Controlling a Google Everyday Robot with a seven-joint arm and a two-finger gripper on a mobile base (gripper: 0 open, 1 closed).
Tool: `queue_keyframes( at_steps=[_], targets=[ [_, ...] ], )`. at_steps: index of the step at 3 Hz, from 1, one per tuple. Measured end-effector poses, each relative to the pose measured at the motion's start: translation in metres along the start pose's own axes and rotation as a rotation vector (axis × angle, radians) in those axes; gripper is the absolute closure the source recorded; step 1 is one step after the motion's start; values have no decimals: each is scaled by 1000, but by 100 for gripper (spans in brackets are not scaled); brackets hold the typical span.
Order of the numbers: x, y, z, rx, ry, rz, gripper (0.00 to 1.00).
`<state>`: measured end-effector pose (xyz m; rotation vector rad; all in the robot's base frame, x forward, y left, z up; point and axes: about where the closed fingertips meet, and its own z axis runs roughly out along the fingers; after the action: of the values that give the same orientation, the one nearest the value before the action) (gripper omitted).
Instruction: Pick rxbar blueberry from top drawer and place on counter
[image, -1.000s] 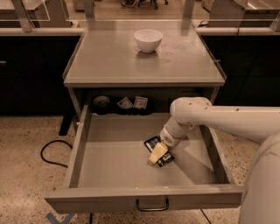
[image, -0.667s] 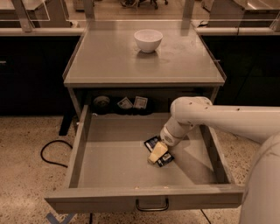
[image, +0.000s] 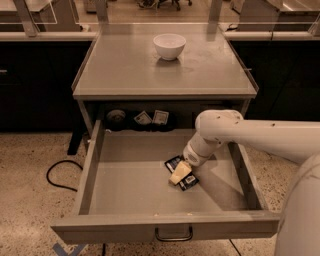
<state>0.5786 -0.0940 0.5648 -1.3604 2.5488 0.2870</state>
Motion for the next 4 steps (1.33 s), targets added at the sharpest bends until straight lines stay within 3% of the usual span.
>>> queue_keyframes(
  at_steps=[1,4],
  targets=[
    [-3,1,-9,0,0,0,100],
    [-9,2,-29,0,0,0,100]
  ],
)
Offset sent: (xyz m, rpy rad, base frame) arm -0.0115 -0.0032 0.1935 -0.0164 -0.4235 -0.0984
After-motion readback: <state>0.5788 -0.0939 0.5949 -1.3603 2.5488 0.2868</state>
